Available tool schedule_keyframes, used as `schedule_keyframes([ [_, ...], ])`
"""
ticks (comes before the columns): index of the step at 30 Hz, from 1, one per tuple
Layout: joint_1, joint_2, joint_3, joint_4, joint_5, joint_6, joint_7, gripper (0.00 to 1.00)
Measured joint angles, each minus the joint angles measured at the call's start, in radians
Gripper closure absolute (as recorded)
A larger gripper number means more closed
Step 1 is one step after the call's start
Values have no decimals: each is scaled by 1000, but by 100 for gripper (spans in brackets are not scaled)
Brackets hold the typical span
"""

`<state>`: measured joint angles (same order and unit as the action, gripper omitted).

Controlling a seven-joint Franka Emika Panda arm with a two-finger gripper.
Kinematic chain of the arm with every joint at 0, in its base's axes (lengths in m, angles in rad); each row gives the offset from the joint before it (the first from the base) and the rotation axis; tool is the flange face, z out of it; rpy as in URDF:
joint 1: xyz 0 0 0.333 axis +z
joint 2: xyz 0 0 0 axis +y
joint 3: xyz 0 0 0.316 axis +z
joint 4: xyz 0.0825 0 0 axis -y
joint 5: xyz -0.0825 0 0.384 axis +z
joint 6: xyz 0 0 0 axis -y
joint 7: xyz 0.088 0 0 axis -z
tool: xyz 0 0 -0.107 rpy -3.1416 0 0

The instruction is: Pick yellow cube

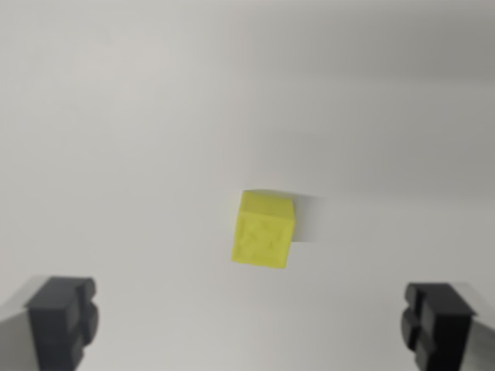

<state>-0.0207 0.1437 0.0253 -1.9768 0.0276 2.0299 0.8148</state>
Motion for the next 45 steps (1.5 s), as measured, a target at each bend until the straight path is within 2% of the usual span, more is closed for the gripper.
schedule_keyframes([
  [7,0,-6,0,-14,0,12,5,0],
  [26,3,-29,0,-179,-1,171,30,0],
  [45,7,-27,0,-318,-5,331,58,0],
])
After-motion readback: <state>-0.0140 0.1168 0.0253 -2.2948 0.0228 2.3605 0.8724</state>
